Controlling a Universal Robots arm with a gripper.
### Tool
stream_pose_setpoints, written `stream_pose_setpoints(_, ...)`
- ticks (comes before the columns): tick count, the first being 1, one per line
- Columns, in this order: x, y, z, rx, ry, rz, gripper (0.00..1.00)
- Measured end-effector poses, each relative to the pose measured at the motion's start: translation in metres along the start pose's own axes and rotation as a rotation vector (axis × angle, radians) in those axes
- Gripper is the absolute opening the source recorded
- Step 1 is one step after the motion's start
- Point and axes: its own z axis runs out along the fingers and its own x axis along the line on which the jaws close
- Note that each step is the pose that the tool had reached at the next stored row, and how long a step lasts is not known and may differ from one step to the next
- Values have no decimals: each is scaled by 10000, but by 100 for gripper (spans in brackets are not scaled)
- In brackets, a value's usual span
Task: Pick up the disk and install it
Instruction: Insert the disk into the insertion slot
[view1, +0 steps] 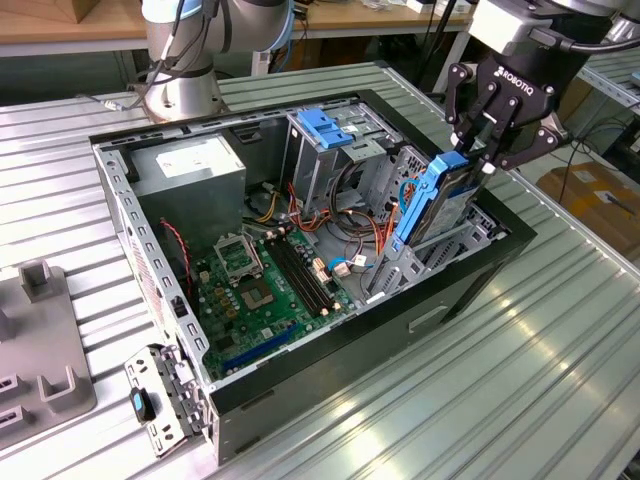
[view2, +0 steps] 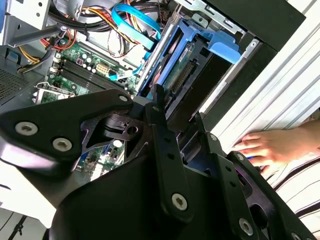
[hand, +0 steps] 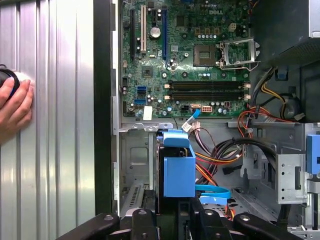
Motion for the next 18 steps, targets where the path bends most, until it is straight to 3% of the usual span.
stream_pose_setpoints(10, 0, 0, 13, 0, -2, 0, 35)
stream_pose_setpoints(18, -1, -1, 159, 0, 0, 0, 35)
